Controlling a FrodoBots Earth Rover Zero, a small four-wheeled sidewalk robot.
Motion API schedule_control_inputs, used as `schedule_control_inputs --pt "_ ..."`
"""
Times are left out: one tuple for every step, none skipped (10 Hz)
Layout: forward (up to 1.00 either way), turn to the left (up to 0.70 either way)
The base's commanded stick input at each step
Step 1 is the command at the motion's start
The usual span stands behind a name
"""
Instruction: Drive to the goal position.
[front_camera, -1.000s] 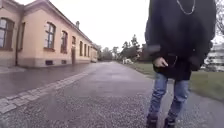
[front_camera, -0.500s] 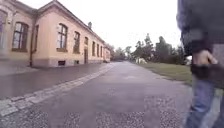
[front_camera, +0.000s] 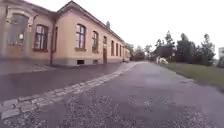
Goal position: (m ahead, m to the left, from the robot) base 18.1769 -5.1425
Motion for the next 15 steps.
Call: schedule_control_inputs --pt "1.0 0.0" --pt "1.0 -0.03" --pt "1.0 -0.27" --pt "1.0 -0.4" --pt "1.0 -0.4" --pt "1.0 -0.4" --pt "1.0 -0.4" --pt "1.0 -0.4" --pt "1.0 -0.4" --pt "1.0 -0.4" --pt "1.0 -0.4" --pt "1.0 -0.4" --pt "1.0 -0.4" --pt "1.0 -0.4" --pt "1.0 -0.4"
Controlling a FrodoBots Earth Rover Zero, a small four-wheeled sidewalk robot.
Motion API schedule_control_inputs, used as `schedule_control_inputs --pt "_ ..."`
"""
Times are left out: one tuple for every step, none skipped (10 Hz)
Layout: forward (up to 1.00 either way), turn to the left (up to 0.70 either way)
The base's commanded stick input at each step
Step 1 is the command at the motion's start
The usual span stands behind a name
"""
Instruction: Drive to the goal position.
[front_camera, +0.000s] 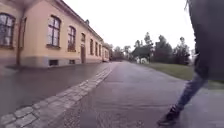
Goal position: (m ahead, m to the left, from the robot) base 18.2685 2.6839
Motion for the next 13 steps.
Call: schedule_control_inputs --pt "1.0 -0.34" --pt "1.0 -0.24" --pt "1.0 -0.06" --pt "1.0 0.0" --pt "1.0 0.0" --pt "1.0 0.0" --pt "1.0 0.0" --pt "0.95 0.0" --pt "0.82 0.0" --pt "0.7 0.0" --pt "0.58 0.0" --pt "0.45 0.0" --pt "0.33 0.0"
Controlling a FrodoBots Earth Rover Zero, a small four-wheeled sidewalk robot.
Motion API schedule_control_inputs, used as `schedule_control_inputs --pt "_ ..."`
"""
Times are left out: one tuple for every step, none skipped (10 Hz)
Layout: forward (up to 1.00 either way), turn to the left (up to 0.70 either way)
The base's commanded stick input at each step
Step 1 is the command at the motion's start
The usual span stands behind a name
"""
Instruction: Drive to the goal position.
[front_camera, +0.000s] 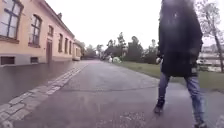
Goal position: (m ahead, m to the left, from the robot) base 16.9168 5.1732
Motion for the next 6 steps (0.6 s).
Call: schedule_control_inputs --pt "0.21 0.0" --pt "0.08 0.0" --pt "0.0 0.0" --pt "0.0 0.0" --pt "0.0 0.0" --pt "0.0 0.0"
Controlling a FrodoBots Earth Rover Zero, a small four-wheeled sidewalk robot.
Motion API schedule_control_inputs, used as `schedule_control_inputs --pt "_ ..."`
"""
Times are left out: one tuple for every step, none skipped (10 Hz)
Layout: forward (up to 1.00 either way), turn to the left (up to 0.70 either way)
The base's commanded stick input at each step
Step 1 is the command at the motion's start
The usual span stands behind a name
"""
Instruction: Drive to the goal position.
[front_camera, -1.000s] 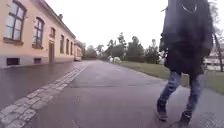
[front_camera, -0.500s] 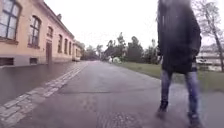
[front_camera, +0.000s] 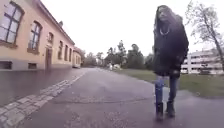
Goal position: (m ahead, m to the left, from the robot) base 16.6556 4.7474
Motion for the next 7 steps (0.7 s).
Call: schedule_control_inputs --pt "0.0 0.0" --pt "0.0 0.0" --pt "0.0 0.0" --pt "0.0 0.12" --pt "0.0 0.42" --pt "0.0 0.73" --pt "0.0 0.86"
